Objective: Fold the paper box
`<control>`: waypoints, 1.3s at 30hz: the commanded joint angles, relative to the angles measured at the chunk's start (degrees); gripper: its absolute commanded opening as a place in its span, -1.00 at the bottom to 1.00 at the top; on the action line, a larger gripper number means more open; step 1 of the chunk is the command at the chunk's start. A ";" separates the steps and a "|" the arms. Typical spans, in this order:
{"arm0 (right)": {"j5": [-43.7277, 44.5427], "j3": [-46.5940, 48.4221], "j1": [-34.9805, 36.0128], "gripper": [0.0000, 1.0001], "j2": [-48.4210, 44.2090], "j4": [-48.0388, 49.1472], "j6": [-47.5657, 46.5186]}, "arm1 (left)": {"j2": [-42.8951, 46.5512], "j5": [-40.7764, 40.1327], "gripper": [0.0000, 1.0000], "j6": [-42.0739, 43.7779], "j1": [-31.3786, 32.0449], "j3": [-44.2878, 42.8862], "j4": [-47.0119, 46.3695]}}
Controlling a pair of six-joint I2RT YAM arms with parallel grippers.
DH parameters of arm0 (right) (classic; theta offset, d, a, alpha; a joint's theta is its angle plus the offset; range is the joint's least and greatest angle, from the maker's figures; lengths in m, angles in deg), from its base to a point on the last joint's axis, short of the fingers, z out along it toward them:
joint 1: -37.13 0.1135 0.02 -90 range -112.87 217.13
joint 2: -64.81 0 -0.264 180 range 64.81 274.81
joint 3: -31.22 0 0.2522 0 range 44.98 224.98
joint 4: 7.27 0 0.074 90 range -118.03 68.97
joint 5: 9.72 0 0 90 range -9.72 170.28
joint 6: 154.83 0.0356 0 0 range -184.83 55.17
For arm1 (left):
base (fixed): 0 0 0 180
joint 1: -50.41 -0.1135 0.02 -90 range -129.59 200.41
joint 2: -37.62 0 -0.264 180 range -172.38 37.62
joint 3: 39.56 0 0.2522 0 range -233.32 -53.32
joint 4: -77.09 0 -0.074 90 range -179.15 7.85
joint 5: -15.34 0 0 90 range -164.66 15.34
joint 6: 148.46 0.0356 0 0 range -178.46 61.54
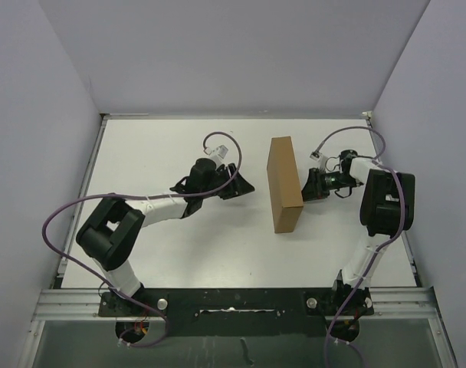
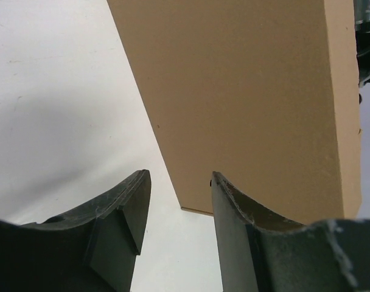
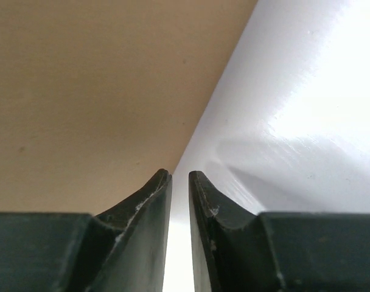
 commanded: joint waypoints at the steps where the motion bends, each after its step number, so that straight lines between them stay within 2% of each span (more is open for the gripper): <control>1: -1.34 -0.67 -0.81 -0.66 -5.90 1.89 0.62 | 1.44 -2.35 -0.15 2.14 1.27 -2.94 1.98; 5: -4.38 -1.25 -0.75 -0.89 -5.71 2.64 2.12 | 3.16 -5.58 -0.18 2.55 2.90 -3.07 3.57; 10: -6.12 -2.14 -0.18 -0.95 -5.15 4.02 3.93 | 4.05 -8.42 -0.20 3.21 4.84 -4.60 6.21; 27: -7.63 -3.37 2.08 -0.94 -3.62 6.95 7.45 | 2.28 -11.83 -0.19 5.85 8.66 -11.94 11.78; 39: -8.66 -4.65 8.66 -0.92 -4.90 9.40 10.26 | 3.04 -14.45 -0.18 10.44 10.48 -15.93 16.20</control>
